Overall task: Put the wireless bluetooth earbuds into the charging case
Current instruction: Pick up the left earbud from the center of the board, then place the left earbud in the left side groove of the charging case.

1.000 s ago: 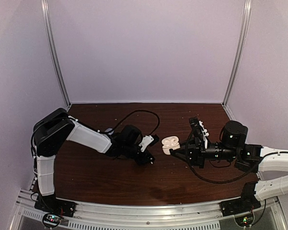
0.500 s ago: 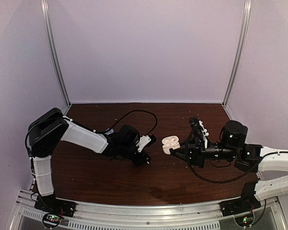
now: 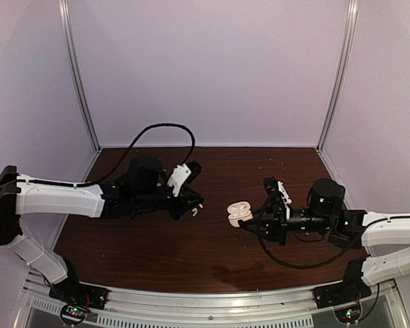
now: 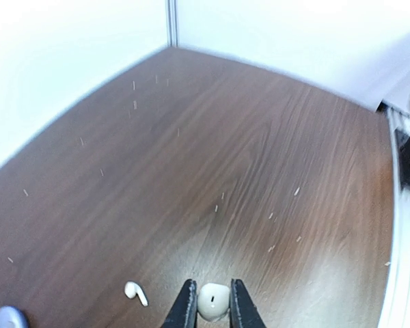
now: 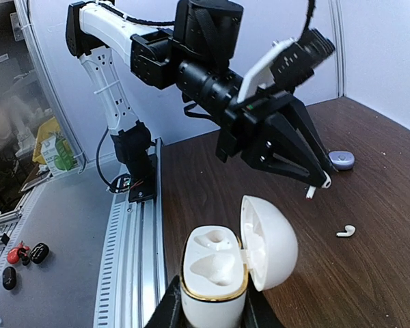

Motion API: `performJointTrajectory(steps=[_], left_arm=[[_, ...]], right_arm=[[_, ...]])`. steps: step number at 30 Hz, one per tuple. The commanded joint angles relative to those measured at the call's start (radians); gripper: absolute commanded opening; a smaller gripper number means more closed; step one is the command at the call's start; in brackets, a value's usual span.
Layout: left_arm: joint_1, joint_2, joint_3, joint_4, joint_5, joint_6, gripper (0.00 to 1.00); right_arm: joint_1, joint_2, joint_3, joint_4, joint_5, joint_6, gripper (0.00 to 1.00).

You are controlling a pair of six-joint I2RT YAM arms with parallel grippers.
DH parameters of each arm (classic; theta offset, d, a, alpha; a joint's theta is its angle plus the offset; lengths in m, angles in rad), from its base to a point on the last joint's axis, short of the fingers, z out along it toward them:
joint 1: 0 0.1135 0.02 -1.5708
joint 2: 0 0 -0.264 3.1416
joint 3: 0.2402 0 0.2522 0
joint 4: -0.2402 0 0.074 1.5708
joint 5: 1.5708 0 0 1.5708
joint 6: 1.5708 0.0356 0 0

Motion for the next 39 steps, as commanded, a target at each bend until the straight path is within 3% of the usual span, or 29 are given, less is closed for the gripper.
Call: performJointTrajectory(steps=[1,9,25,32,39], left_arm=[[-0.050,-0.176,-0.038,0.071,-0.058,0.063,0.02],[-0.160,-0.372,-0.042,0.052,-0.184,0.197,0.02],[-0.350,-0.423,-0.049,0.079,-0.323,0.392,0.02],[-0.389,-0.453,-0.068,0.087,-0.359,0.420,0.02],[-0.416,-0.431,-0.064,0.081,-0.403,0.452,0.02]], right_arm=[[0.008,0.004,0.021,0.045,-0.010,-0.084,0.00],[0.038,0.034,0.047,0.017,0.032,-0.207,0.00],[0.191,0.041,0.089,-0.012,0.266,-0.474,0.00],[0.190,0.077,0.119,-0.006,0.319,-0.359,0.00],[0.178,0.168,0.166,0.027,0.224,-0.179,0.00]])
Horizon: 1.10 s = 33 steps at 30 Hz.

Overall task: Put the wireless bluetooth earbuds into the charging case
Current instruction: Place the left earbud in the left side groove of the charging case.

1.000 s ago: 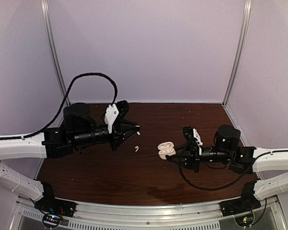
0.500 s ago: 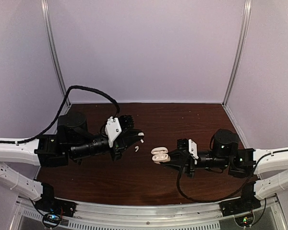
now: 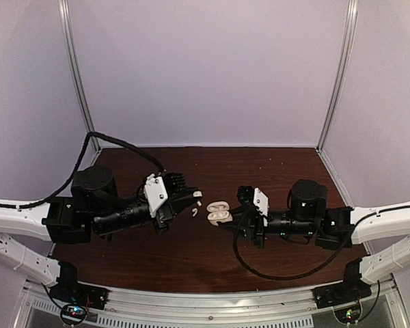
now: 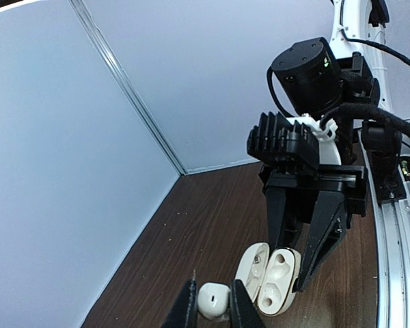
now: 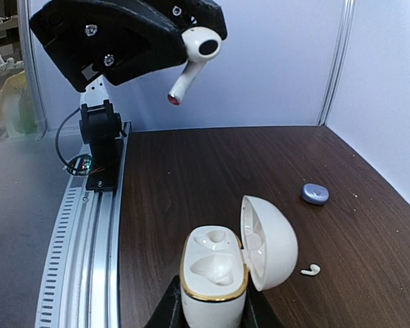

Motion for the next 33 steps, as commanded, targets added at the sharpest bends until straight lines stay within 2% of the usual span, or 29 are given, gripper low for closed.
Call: performJointTrajectory(steps=[1,11,33], left_arm=[[-0.017,0.012,-0.005,0.048,-0.045,0.039,0.02],[-0.065,0.085,0.016,0.037,-0.096,0.097,0.02],[-0.092,0.129,0.022,0.020,-0.137,0.137,0.02]], right_arm=[[-0.007,0.017,0.022,0.059,-0.066,0.146,0.00],[-0.018,0.016,0.010,0.123,-0.178,0.194,0.00],[-0.037,0.007,0.012,0.155,-0.208,0.258,0.00]])
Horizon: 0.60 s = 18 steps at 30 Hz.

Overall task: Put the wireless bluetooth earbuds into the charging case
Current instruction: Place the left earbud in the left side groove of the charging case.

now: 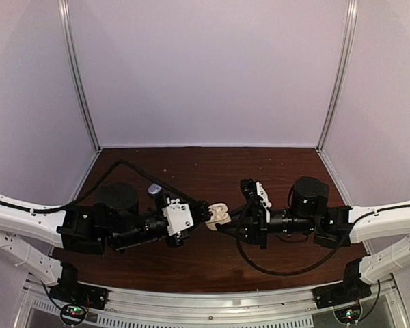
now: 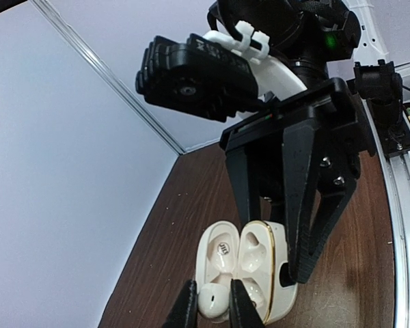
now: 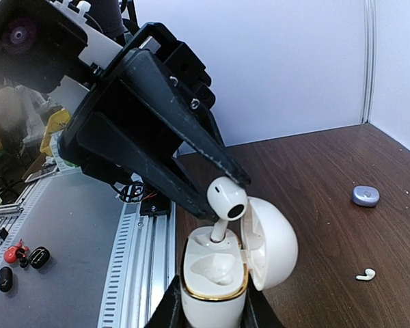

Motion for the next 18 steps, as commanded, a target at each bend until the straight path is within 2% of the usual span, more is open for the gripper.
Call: performJointTrajectory(steps=[1,18], left_arm=[[-0.011,0.022,0.023,0.014,-0.020,0.021,0.02],[-0.047,0.033,0.041,-0.012,0.023,0.061,0.03]], right_arm=[[-0.012,-0.015,0.010,0.077,-0.025,0.035,0.00],[-0.059,0.000,0.010,0.150,-0.122,0.119,0.00]])
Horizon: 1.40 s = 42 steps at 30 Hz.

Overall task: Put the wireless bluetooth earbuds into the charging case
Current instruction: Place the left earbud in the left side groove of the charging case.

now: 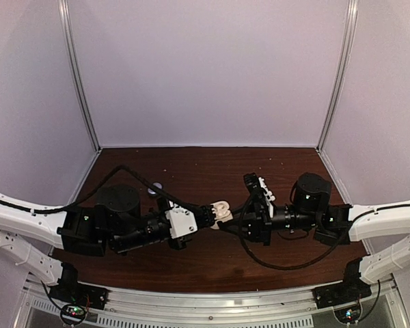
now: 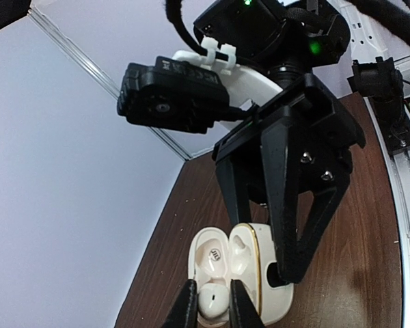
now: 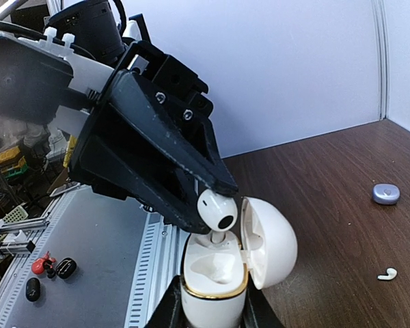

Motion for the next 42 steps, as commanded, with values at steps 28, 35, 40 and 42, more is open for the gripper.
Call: performJointTrajectory(steps=[28,35,40,42], left_arm=[[-0.016,-0.019,0.061,-0.126,0.100,-0.098,0.31],[-0.015,-0.133,0.007,-0.067,0.136,-0.151,0.34],[0.029,-0.173,-0.007,-0.069,0.124,-0.243,0.39],[0.098,-0.174,-0.001,-0.094,0.143,-0.327,0.41]], right_arm=[[-0.030,-0.041,-0.004,0.066,-0.047,-0.058,0.00],[-0.030,-0.078,-0.042,0.048,0.006,-0.106,0.00],[-0.030,-0.107,-0.049,0.018,0.027,-0.172,0.00],[-0.030,-0.123,-0.047,-0.004,0.053,-0.182,0.00]])
